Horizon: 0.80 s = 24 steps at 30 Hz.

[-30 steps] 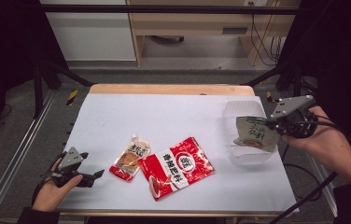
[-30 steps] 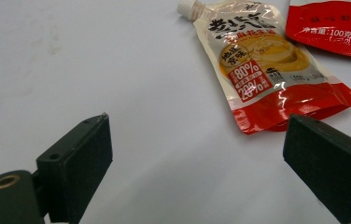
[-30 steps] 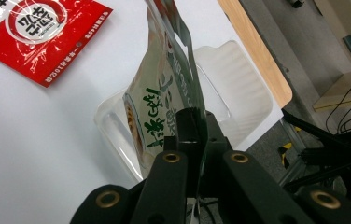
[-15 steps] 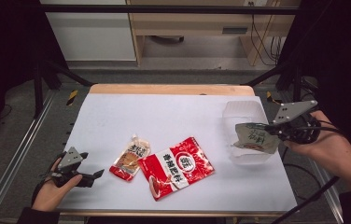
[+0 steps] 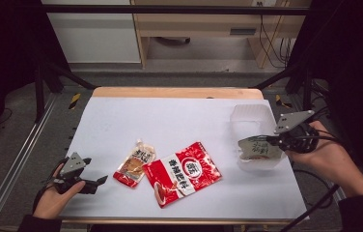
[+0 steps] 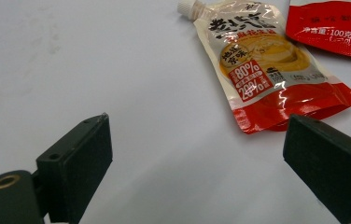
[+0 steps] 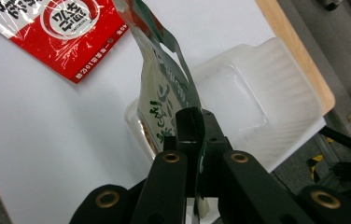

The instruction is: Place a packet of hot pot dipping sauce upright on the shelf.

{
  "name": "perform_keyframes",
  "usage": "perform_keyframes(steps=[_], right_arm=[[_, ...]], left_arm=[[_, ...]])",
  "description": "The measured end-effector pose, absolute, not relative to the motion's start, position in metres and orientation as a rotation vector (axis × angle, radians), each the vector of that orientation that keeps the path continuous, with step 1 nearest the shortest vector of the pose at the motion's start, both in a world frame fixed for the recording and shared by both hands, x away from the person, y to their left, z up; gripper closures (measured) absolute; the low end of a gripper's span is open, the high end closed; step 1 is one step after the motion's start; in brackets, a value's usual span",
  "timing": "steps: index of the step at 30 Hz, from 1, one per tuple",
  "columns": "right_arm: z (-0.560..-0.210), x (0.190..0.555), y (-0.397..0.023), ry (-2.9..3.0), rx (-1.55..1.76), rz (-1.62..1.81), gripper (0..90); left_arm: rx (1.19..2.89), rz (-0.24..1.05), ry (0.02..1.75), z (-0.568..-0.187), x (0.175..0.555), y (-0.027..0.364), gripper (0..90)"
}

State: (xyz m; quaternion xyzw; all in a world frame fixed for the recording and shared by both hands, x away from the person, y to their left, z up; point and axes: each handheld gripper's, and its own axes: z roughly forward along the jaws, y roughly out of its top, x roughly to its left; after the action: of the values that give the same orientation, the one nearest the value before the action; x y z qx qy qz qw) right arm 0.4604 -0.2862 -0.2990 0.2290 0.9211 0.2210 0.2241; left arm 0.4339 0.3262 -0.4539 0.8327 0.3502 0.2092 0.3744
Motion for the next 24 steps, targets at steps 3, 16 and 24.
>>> perform_keyframes(steps=[3,16,24], right_arm=[[-0.313,0.465,-0.286,2.550,0.655,0.620,90.0],[-0.331,0.475,-0.308,2.490,0.800,0.684,89.5],[-0.333,0.476,-0.314,2.482,0.841,0.663,87.2]], left_arm=[[2.131,0.536,0.896,-0.454,0.434,0.326,8.0],[2.141,0.535,0.887,-0.454,0.434,0.324,8.0],[2.148,0.535,0.883,-0.455,0.434,0.324,8.0]])
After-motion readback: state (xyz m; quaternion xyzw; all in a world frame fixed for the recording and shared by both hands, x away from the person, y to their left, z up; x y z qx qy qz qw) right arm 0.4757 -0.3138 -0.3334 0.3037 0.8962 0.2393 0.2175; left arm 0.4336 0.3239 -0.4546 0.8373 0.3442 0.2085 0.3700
